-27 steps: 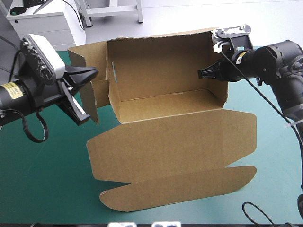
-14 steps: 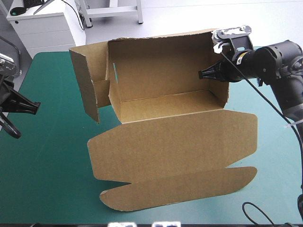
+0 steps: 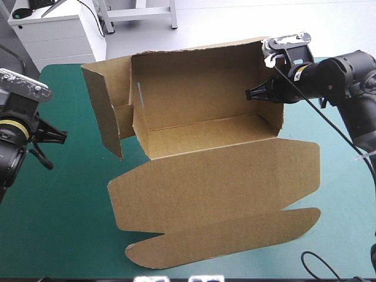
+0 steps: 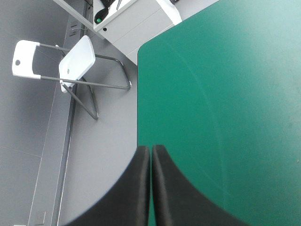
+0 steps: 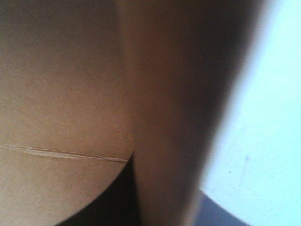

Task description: Fold the box

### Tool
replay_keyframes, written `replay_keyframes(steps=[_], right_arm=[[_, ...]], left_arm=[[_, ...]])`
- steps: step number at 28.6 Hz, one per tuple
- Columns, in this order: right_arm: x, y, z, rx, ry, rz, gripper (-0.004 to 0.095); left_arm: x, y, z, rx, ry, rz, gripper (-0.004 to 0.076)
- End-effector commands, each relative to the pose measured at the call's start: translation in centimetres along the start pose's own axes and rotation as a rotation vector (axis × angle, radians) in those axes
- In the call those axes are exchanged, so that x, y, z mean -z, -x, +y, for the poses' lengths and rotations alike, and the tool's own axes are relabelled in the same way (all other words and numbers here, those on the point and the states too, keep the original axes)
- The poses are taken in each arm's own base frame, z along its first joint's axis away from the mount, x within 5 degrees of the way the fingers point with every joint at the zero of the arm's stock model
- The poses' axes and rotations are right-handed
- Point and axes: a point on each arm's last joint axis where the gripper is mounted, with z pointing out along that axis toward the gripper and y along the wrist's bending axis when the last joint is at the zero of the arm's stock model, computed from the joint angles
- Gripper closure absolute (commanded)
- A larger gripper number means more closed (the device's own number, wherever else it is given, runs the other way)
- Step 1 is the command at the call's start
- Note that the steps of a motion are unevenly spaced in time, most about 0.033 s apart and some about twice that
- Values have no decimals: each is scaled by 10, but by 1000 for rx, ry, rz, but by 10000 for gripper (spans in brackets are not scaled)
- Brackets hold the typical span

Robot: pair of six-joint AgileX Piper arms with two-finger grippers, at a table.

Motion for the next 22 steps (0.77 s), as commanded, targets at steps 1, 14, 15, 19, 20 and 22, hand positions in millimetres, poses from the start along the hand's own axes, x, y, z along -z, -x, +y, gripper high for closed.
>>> replay_keyframes(steps=[1,14,15,19,20,22], right_arm=[[36,7,5,1,24,-150,927],[52,1,4,19,4,-146,927],[52,1,4,20,1,-144,927],[52,1,4,21,-1,-144,927],[52,1,4,21,-1,-144,927],[52,1,4,21,-1,-144,927]], left_arm=[[3,9,4,22,41,-120,706],[-19,16,-12,192,-175,-158,706],[-23,15,-10,201,-202,-158,706],[-53,-3,6,261,-256,-42,706],[-59,-7,10,299,-269,-18,706],[-69,-12,14,403,-307,3,706]])
